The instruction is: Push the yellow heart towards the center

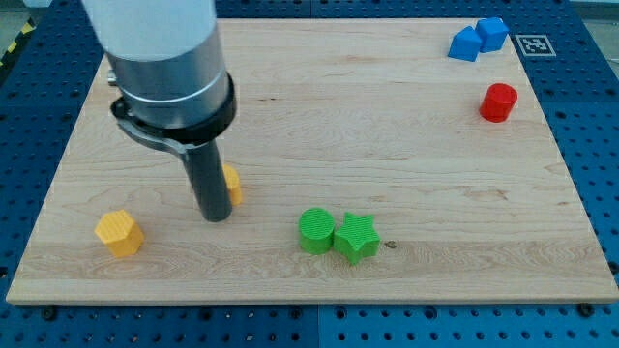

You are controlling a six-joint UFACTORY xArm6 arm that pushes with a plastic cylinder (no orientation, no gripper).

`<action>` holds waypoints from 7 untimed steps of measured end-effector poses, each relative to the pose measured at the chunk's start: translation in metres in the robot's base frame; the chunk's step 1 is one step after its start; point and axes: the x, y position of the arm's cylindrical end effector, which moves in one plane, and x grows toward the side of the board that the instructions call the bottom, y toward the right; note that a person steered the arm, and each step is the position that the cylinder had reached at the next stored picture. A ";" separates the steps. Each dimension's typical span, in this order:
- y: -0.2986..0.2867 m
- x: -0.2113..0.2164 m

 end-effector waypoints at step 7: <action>0.089 -0.055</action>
